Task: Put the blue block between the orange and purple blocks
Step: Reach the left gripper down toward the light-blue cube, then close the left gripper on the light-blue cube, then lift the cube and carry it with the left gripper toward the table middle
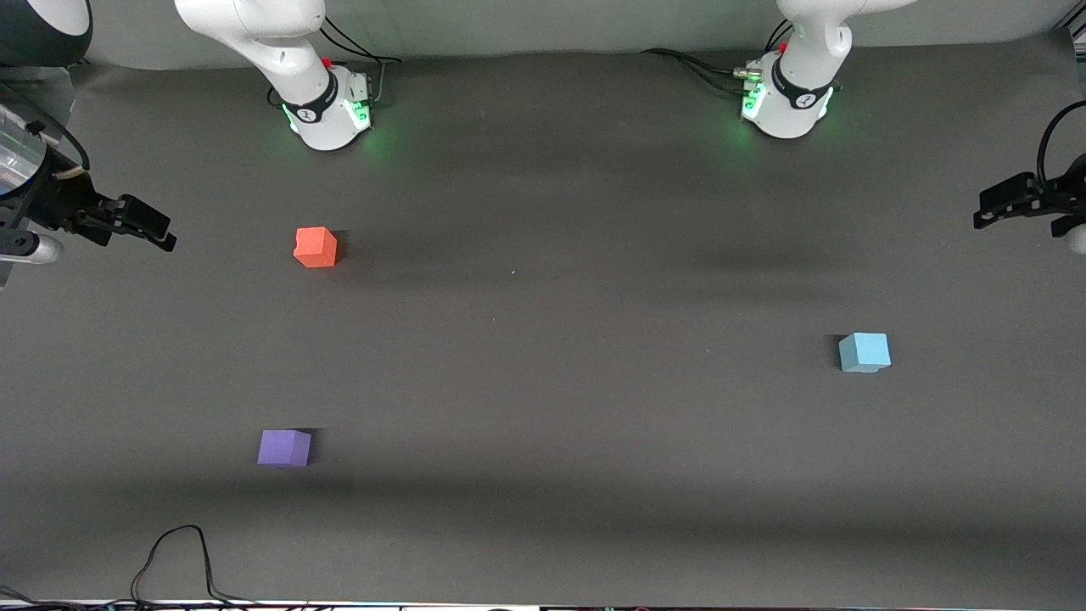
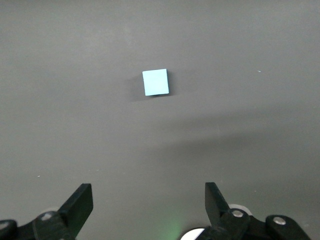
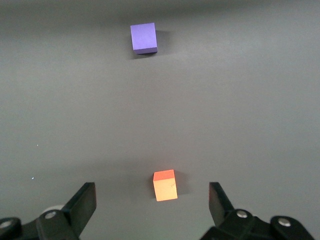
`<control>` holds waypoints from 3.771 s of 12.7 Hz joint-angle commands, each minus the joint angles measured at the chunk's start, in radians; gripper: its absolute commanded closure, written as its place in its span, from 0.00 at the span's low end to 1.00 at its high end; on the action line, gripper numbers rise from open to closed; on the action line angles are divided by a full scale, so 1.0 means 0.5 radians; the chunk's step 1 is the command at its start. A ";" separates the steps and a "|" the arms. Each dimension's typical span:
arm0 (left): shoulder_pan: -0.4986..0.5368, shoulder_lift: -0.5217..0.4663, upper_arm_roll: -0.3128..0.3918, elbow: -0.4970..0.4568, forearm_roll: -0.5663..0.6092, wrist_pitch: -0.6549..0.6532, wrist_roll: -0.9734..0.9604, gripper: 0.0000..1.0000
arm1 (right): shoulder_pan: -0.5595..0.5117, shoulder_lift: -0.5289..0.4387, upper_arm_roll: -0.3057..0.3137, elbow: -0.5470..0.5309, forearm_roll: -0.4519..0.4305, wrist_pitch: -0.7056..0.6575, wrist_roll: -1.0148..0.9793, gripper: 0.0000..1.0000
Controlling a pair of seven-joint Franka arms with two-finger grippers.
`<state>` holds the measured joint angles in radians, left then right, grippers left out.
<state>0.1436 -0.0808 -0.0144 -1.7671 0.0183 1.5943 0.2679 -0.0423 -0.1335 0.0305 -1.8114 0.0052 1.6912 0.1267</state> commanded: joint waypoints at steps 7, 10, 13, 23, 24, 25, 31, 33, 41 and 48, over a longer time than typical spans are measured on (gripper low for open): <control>-0.023 0.357 -0.020 -0.536 0.037 0.936 -0.029 0.00 | 0.011 0.049 0.003 -0.028 0.017 0.204 -0.045 0.00; -0.029 0.575 -0.020 -0.654 0.037 1.324 -0.140 0.00 | 0.008 0.022 -0.012 -0.034 0.017 0.125 -0.137 0.00; -0.029 0.753 -0.020 -0.730 0.040 1.657 -0.137 0.00 | 0.011 -0.030 -0.012 -0.071 0.020 0.042 -0.131 0.00; -0.023 1.051 -0.020 -0.761 0.040 2.079 -0.158 0.34 | 0.011 -0.074 -0.009 -0.120 0.014 0.124 -0.122 0.00; -0.020 1.051 -0.020 -0.761 0.037 2.079 -0.158 0.48 | 0.011 -0.064 -0.009 -0.120 0.014 0.155 -0.118 0.00; -0.020 1.051 -0.020 -0.758 0.037 2.079 -0.164 0.52 | 0.008 -0.052 -0.009 -0.120 0.014 0.176 -0.115 0.00; -0.011 0.886 -0.017 -0.621 0.040 1.737 -0.128 0.52 | 0.008 -0.058 -0.003 -0.120 0.014 0.186 -0.124 0.00; -0.035 0.760 -0.023 -0.443 0.037 1.336 -0.161 0.52 | 0.008 -0.080 -0.015 -0.129 0.023 0.137 -0.134 0.00; -0.985 0.772 -0.039 0.279 0.019 0.490 -1.454 0.52 | 0.005 -0.098 -0.018 -0.120 0.030 0.072 -0.112 0.00; -1.885 1.575 -0.033 1.064 0.025 0.621 -2.446 0.54 | 0.008 -0.003 0.003 -0.114 0.014 0.293 -0.109 0.00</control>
<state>-0.7194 0.5719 -0.0561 -1.3773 0.0210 1.8893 -0.8772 -0.0403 -0.1470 0.0335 -1.8640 0.0051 1.8060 0.0831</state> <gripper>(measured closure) 0.445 0.000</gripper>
